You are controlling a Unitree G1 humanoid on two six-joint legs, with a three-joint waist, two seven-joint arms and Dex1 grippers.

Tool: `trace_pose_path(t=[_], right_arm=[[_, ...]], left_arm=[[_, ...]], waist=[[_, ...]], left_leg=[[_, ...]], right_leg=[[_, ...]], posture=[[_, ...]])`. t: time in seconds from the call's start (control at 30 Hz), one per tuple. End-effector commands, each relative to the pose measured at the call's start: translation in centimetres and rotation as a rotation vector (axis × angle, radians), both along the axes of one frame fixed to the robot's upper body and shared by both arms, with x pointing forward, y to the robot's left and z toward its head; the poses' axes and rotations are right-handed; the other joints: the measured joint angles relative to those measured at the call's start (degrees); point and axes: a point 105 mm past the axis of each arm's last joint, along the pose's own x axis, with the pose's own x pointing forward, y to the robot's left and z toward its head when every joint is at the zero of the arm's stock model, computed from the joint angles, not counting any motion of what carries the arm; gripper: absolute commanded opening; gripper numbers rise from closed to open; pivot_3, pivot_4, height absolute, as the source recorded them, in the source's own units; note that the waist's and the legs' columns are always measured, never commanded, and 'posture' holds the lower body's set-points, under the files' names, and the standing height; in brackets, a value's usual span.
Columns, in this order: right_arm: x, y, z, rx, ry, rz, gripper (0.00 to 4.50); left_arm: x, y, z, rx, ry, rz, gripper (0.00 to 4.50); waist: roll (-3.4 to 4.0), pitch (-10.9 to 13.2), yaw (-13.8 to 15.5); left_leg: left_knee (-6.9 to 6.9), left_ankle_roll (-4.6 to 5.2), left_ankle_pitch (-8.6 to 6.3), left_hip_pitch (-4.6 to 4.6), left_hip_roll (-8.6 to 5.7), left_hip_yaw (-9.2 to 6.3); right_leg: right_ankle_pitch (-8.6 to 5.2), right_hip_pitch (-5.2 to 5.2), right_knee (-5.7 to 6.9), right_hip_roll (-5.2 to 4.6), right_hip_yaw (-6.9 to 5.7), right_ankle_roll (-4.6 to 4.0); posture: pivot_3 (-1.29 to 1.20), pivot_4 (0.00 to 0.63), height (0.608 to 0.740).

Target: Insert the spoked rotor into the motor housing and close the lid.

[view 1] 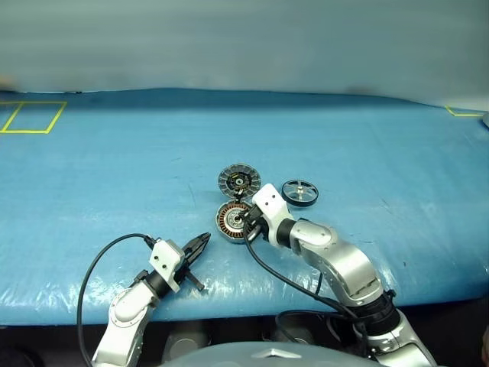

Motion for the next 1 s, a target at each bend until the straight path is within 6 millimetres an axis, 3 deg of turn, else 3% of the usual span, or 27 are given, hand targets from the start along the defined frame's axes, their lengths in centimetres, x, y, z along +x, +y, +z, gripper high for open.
trace_pose_path(t=[0.03,0.27,0.53,1.0], right_arm=[[-0.4,0.4,0.5,0.018,-0.004,0.015,0.02],[-0.8,1.2,1.5,0.045,-0.020,0.041,0.02],[-0.9,1.9,1.1,0.051,-0.009,0.049,0.02],[0.0,0.4,0.5,0.015,-0.012,-0.010,0.02]], left_arm=[[0.2,0.1,0.7,-0.007,-0.026,0.001,0.00],[0.2,0.1,0.7,-0.007,-0.026,-0.004,0.00],[0.2,0.1,0.6,-0.006,-0.027,-0.004,0.00],[0.3,0.1,0.7,-0.003,-0.031,-0.006,0.00]], waist=[[0.00,0.0,0.0],[0.01,0.0,0.0],[0.01,0.0,0.0],[0.01,0.0,0.0]], left_leg=[[0.00,0.00,0.00,0.00,0.00,0.00],[-0.01,0.00,0.00,-0.04,0.00,0.00],[0.00,0.00,0.00,-0.04,0.00,0.00],[0.00,0.00,0.00,-0.02,0.00,0.00]], right_leg=[[0.00,0.00,0.00,0.00,0.00,0.00],[0.00,-0.02,0.00,0.00,0.00,0.00],[0.00,-0.02,0.00,0.00,0.00,0.00],[0.00,-0.01,0.00,0.00,-0.01,0.00]], posture=[[0.00,0.150,0.740],[0.00,0.150,0.740],[0.00,0.150,0.740],[0.00,0.150,0.740]])
